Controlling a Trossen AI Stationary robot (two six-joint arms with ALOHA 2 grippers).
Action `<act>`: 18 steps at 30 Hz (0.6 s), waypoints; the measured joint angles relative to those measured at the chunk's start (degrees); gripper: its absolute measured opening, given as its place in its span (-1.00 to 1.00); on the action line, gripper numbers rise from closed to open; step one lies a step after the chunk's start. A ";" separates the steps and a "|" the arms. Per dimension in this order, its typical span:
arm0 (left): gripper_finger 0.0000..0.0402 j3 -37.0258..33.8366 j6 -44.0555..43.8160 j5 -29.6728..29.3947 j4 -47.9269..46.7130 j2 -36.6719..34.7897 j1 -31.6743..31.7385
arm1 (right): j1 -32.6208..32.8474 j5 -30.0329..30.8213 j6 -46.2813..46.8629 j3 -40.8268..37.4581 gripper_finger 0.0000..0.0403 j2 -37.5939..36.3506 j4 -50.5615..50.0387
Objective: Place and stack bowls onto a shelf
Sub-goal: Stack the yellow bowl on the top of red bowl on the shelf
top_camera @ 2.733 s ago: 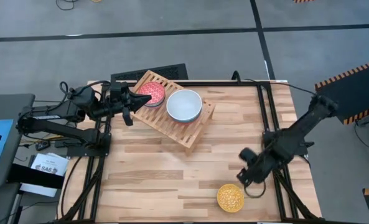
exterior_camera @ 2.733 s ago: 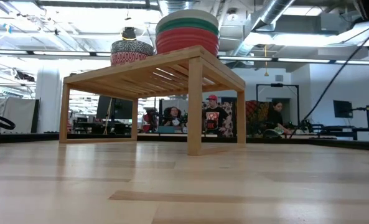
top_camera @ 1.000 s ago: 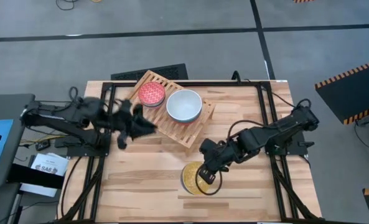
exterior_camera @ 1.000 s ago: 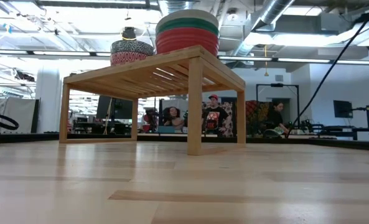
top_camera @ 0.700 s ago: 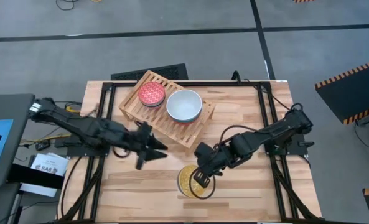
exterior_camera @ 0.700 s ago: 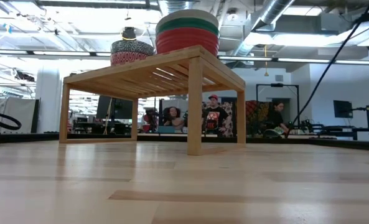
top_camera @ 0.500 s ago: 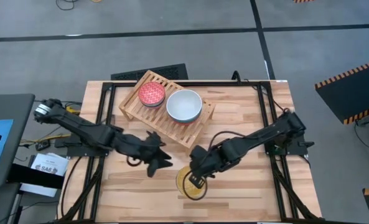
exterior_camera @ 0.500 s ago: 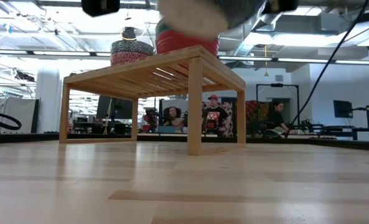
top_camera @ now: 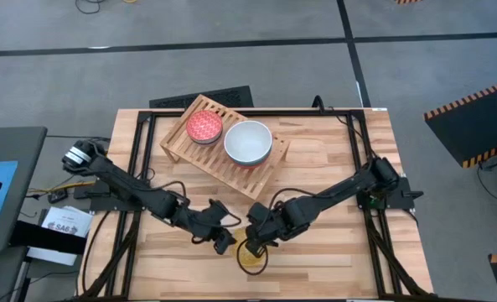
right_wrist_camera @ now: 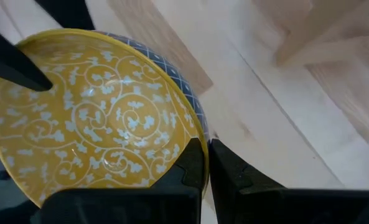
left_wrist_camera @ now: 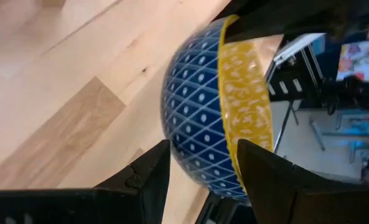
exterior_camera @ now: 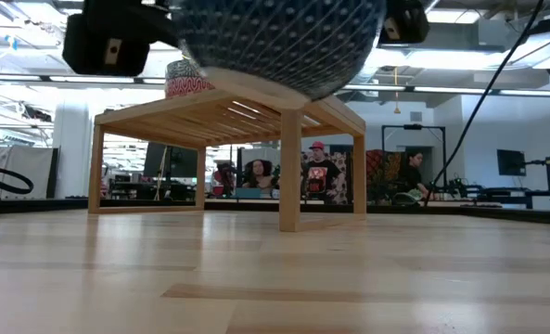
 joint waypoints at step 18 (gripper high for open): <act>-0.90 -0.35 -2.38 0.01 -2.51 2.31 -0.25 | -0.44 -0.52 -2.32 0.28 -0.48 -1.24 1.83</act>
